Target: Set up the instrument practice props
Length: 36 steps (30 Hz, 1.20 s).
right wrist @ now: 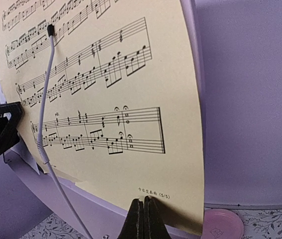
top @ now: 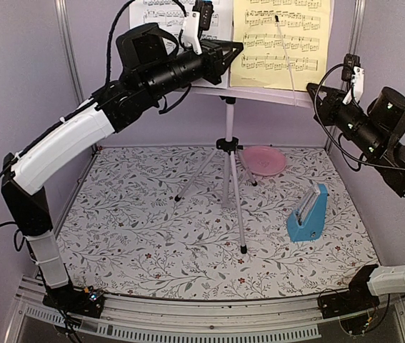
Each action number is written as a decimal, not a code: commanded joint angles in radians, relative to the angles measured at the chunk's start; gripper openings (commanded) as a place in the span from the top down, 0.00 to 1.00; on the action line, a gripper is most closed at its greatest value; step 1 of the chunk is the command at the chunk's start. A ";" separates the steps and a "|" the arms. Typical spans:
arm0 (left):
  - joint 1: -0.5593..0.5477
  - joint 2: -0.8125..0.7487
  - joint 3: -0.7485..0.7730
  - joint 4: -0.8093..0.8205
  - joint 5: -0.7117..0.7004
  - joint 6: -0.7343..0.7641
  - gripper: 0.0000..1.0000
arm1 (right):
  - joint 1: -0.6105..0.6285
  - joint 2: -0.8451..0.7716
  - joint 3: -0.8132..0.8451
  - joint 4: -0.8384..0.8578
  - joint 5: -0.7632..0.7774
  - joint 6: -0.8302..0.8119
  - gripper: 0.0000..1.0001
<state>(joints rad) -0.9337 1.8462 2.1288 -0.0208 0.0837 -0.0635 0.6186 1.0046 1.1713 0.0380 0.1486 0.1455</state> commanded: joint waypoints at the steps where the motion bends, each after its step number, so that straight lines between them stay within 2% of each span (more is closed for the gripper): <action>1: -0.007 0.023 0.039 -0.018 -0.037 0.029 1.00 | -0.007 0.017 -0.013 0.044 -0.018 0.014 1.00; 7: -0.008 0.030 0.066 -0.053 -0.042 0.041 1.00 | -0.007 0.009 -0.022 0.050 -0.029 0.003 1.00; 12: -0.008 0.038 0.085 -0.074 -0.035 0.049 1.00 | -0.006 -0.061 -0.036 0.046 -0.035 -0.017 0.73; 16: -0.008 0.055 0.111 -0.087 -0.023 0.054 1.00 | -0.008 -0.107 -0.042 0.021 0.002 -0.044 0.63; 19: -0.008 0.061 0.122 -0.090 -0.010 0.058 1.00 | -0.013 -0.121 -0.042 0.010 0.023 -0.073 0.48; 21: -0.008 0.067 0.130 -0.095 -0.007 0.060 1.00 | -0.022 -0.115 -0.027 -0.004 0.021 -0.081 0.42; 25: -0.008 0.077 0.151 -0.109 0.001 0.068 1.00 | -0.061 -0.092 -0.004 -0.031 0.000 -0.094 0.34; 29: -0.009 0.076 0.157 -0.119 -0.004 0.078 1.00 | -0.132 -0.092 0.006 -0.036 -0.094 -0.079 0.28; 36: -0.008 0.073 0.155 -0.120 -0.009 0.082 1.00 | -0.202 -0.053 0.068 -0.042 -0.221 -0.064 0.26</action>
<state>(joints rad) -0.9360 1.9156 2.2620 -0.1326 0.0753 0.0055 0.4416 0.9390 1.1751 -0.0006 0.0219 0.0700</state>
